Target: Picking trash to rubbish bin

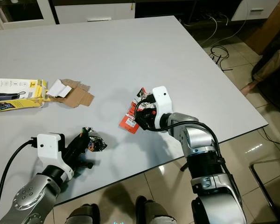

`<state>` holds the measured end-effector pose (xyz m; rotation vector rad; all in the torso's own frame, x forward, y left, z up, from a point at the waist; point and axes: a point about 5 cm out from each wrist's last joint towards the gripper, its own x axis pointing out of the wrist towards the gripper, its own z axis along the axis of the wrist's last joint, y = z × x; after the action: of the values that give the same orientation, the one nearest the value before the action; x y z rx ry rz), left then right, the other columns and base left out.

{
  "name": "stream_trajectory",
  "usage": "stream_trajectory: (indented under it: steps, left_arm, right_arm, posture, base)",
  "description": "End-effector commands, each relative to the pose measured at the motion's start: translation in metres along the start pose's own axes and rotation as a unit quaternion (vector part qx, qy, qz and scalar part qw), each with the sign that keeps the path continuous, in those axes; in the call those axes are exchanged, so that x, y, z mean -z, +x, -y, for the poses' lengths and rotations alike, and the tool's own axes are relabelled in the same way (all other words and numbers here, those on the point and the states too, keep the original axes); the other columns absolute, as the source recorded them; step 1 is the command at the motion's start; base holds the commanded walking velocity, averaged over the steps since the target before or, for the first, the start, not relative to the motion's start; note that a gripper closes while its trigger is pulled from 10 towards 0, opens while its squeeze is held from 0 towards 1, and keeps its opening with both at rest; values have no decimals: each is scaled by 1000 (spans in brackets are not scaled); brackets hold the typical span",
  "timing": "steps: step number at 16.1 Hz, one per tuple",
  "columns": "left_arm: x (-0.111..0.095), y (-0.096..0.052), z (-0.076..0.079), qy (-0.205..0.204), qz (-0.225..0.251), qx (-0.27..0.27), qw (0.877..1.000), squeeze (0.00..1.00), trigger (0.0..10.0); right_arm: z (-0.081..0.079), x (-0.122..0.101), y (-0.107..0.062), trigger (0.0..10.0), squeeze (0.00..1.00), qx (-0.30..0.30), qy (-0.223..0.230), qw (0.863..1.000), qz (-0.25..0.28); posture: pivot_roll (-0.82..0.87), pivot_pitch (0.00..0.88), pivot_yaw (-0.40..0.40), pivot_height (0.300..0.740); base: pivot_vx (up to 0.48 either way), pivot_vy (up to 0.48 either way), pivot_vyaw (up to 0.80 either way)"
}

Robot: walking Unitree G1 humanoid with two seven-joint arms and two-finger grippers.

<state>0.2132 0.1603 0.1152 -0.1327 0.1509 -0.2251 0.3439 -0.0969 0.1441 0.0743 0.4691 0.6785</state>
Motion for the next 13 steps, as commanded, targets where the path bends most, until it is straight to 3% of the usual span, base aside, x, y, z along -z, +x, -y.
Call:
stream_trajectory:
  steps: [1,7,13]
  left_arm:
    - [5,-4,-1,-5,-16,-9,1000,0,10000]
    - [5,-4,-2,-3,-16,-11,1000,0,10000]
    - [4,-4,-2,-2,-13,-13,1000,0,10000]
  right_arm:
    - [6,-1,-2,0,0,10,7,1000,8]
    - [8,0,-3,0,0,15,11,1000,14]
    - [10,-13,-4,0,0,15,29,997,69]
  posture:
    - [12,182,-109,740]
    - [13,183,-106,740]
    - [13,183,-104,740]
  base:
    - [0,0,0]
    - [0,0,0]
    - [0,0,0]
